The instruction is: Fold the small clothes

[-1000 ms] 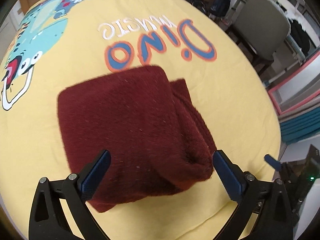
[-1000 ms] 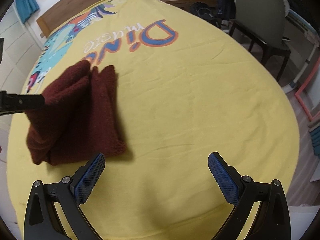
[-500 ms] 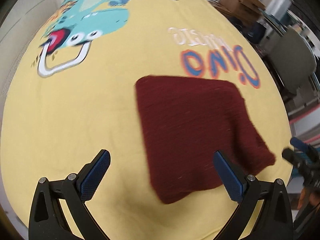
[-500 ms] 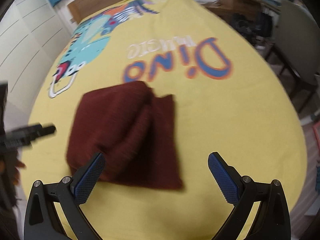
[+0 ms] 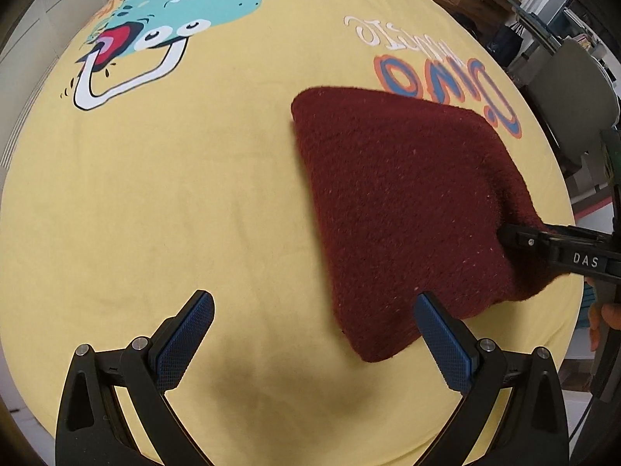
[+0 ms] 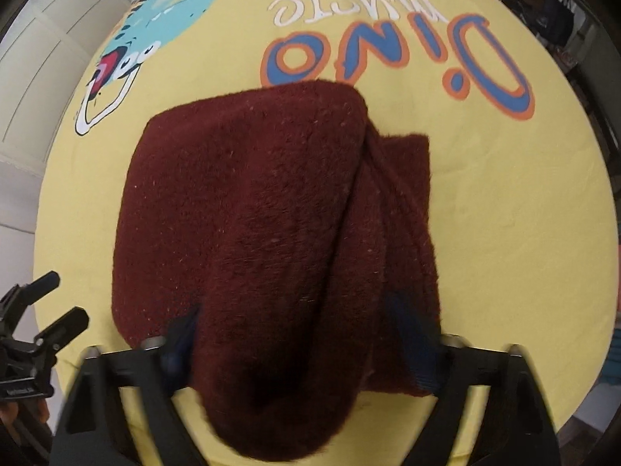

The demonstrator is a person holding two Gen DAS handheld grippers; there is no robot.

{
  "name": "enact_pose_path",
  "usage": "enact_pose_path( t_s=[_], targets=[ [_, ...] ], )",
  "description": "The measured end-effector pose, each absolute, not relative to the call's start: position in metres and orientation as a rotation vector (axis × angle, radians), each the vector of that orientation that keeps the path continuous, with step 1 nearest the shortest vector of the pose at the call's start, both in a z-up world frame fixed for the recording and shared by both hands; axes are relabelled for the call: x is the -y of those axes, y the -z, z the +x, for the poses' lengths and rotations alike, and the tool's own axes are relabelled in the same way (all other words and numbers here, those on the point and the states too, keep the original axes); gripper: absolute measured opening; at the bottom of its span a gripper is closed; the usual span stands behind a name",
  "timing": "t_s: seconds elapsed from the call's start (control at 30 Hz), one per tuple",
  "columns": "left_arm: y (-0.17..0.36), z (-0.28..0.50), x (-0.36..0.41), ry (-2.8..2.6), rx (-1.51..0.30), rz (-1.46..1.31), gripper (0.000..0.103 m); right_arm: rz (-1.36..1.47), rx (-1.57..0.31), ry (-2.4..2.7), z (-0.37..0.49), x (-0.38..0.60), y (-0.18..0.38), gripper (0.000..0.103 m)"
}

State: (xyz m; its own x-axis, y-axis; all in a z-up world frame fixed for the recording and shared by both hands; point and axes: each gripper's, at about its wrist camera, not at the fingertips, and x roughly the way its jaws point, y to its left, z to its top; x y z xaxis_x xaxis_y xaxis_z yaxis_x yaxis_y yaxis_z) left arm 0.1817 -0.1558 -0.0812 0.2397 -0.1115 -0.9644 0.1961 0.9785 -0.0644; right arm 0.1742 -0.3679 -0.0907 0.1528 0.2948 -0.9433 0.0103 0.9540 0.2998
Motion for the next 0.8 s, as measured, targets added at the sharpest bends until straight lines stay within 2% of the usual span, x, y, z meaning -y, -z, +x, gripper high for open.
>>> enact_pose_path(
  t_s=[0.17,0.23,0.5,0.7,0.8],
  targets=[
    [0.090,0.180,0.154,0.202,-1.326,0.069,0.101,0.288,-1.369,-0.211,0.167,0.377,0.083,0.034],
    [0.091,0.180,0.155,0.201,-1.326,0.078,0.101,0.303,-1.331,-0.216,0.162,0.382,0.075,0.032],
    [0.090,0.179,0.165,0.213,-1.319,0.071,0.101,0.271,-1.223,-0.173,0.138,0.407,0.050,0.028],
    [0.096,0.180,0.176,0.224,-1.330,0.074,0.101,0.248,-1.252,-0.124,0.117,0.428,0.072,0.029],
    [0.100,0.178,0.181,0.235,-1.343,0.075,0.101,0.284,-1.271,-0.123,0.115,0.432,0.093,0.038]
  ],
)
